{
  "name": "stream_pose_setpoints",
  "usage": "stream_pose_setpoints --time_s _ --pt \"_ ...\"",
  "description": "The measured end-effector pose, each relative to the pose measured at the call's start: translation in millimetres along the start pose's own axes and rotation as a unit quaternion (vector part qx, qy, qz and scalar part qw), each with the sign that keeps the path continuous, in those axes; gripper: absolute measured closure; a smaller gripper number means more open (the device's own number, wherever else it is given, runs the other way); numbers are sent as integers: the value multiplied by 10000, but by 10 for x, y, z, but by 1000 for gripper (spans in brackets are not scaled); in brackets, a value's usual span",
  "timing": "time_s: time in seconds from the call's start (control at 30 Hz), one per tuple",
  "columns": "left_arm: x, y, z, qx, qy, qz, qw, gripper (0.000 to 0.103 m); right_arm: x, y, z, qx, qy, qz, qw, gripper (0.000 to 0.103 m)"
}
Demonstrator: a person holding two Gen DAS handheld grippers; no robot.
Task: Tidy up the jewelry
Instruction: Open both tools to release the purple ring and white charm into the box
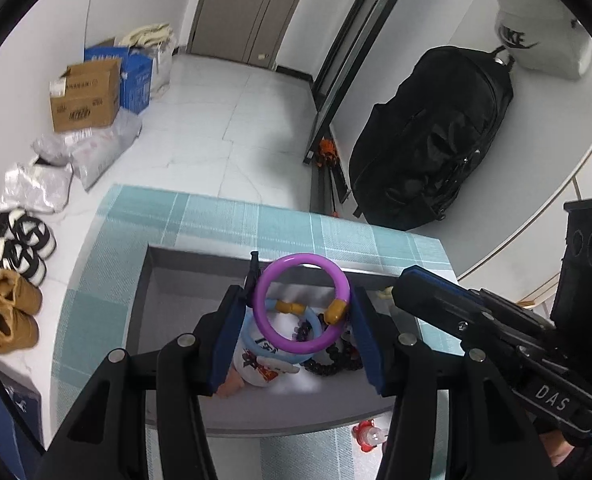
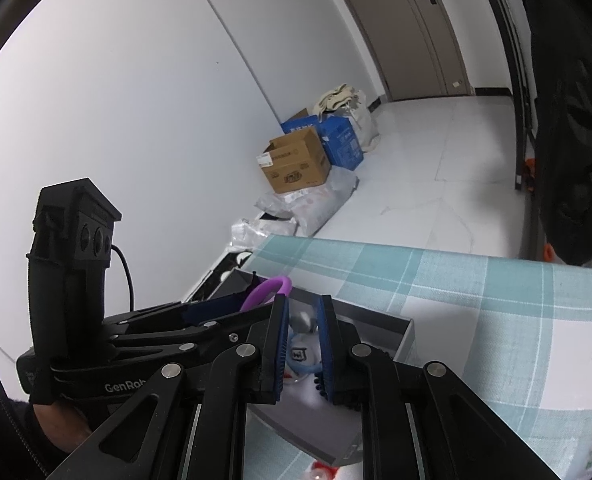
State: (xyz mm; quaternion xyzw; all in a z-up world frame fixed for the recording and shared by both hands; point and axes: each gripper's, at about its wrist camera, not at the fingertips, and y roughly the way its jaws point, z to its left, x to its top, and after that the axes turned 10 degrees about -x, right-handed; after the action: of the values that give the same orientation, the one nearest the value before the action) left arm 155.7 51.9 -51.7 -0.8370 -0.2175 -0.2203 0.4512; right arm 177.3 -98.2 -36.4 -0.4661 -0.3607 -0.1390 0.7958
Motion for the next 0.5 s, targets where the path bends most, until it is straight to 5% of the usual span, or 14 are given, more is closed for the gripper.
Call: stream_pose_setpoints --time_s 0.13,0.2,0.23,0.5 --pt "-9 -19 31 37 -143 27 9999 53 -11 6 -30 -73 26 26 10000 80" --pt "-16 -38 38 117 -175 72 9998 51 -18 -16 -54 -76 81 -36 9999 49" --pt "-24 -47 45 38 -186 79 9998 44 -23 -34 -75 -77 157 -93 9998 43" --pt "-61 -145 -23 1 -71 -153 9999 38 -95 -196 -136 -118 340 -263 9990 42"
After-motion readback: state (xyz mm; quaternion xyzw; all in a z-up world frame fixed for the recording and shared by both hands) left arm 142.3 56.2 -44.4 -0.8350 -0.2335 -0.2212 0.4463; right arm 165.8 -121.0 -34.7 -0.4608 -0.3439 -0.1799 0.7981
